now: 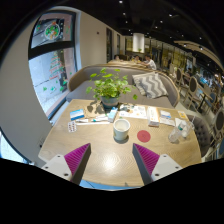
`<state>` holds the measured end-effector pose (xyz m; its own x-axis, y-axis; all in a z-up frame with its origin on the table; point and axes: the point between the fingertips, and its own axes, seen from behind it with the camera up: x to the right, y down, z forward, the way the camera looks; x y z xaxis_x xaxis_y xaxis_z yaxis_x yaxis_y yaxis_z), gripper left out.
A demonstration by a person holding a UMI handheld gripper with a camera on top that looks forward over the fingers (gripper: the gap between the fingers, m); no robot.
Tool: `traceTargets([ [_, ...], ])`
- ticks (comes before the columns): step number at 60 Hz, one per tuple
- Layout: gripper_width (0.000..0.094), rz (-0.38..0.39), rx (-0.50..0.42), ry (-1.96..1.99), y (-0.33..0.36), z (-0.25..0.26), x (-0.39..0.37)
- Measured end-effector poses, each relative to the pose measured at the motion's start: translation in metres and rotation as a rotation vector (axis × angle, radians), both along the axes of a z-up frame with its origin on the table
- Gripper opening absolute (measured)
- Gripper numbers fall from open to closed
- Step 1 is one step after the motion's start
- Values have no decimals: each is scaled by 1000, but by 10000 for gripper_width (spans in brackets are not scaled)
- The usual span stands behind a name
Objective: Pour water
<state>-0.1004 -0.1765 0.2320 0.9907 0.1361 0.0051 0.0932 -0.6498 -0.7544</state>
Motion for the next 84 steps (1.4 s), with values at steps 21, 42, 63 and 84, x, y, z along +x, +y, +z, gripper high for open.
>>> traceTargets([
  [21, 856, -92, -30, 3, 15, -52, 146],
  [42, 859, -219, 20, 0, 74, -138, 331],
  [63, 850, -190, 189, 21, 195, -183, 381],
  [84, 469, -204, 276, 19, 235, -200, 390],
])
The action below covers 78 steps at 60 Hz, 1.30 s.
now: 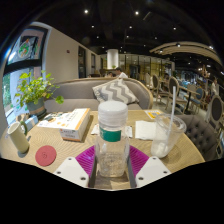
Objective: Pour water
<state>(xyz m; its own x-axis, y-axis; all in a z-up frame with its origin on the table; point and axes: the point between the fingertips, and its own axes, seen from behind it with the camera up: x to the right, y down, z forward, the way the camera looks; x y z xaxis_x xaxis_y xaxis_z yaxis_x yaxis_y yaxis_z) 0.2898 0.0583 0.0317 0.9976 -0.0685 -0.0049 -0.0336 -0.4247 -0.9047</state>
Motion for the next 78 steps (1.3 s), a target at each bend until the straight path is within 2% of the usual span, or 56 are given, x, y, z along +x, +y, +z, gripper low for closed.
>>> traceTargets([
  [10, 405, -13, -6, -44, 3, 1, -1],
  [18, 403, -52, -6, -159, 8, 16, 3],
  [29, 405, -85, 28, -454, 12, 85, -12],
  [39, 404, -57, 85, -845, 21, 165, -66],
  [45, 403, 1, 104, -1097, 29, 196, -117],
  [51, 400, 95, 109, -1345, 36, 210, -171],
  [69, 398, 418, 61, -1916, 46, 157, -268],
  [78, 399, 484, 25, -2036, 46, 140, -280],
])
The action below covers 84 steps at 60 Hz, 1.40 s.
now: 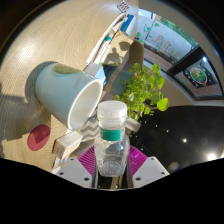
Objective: Pour water
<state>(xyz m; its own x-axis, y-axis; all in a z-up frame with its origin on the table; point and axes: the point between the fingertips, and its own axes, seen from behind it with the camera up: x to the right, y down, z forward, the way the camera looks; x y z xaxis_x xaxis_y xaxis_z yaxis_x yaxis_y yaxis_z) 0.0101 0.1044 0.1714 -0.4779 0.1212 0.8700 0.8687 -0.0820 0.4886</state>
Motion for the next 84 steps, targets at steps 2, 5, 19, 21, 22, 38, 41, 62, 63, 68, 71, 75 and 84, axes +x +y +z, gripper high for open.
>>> traceTargets([
  [2, 398, 1, -8, -10, 0, -3, -1],
  [5, 397, -1, -16, -22, 1, -5, -1],
  [19, 398, -27, -41, 35, -3, -6, 3],
  [21, 400, -26, -46, 61, -3, -5, 2],
  [22, 399, -27, -47, 75, -3, -4, 2],
  [38, 401, -137, -46, 623, -20, 35, 18],
  [41, 403, -166, -42, 794, -24, 41, 23],
  [62, 403, -357, -101, 1761, -39, -45, 56],
  [63, 403, -361, -107, 1780, -39, -51, 56],
  [68, 403, -373, -124, 1838, -38, -77, 56],
  [71, 403, -383, -136, 1862, -36, -91, 56],
  [75, 406, -398, -151, 1900, -35, -107, 54],
  [84, 416, -435, -169, 1958, -36, -138, 55],
])
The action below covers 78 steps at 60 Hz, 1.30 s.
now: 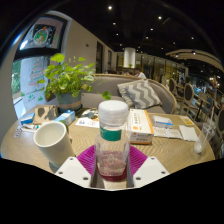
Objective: Pour water
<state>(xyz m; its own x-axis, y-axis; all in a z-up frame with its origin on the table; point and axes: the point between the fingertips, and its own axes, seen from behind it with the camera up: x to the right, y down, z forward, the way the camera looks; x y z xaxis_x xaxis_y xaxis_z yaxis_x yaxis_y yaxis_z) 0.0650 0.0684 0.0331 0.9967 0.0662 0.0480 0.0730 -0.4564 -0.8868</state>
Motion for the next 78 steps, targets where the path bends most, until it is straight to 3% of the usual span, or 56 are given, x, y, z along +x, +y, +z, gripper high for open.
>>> traceTargets([
  [5, 432, -6, 32, 29, 0, 1, 1],
  [12, 503, -30, -11, 61, -2, -5, 5],
  [14, 572, -44, -47, 63, -8, -8, 8],
  [18, 873, -72, -72, 69, -15, -3, 12],
  [21, 822, -93, -94, 69, -27, 5, 15],
  [25, 865, -131, -128, 65, -48, 23, 20],
  [38, 853, -165, -218, 55, -146, 107, 4],
  [51, 849, -184, -208, 55, -221, 184, -24],
  [78, 852, -192, -169, 18, -243, 210, -35],
])
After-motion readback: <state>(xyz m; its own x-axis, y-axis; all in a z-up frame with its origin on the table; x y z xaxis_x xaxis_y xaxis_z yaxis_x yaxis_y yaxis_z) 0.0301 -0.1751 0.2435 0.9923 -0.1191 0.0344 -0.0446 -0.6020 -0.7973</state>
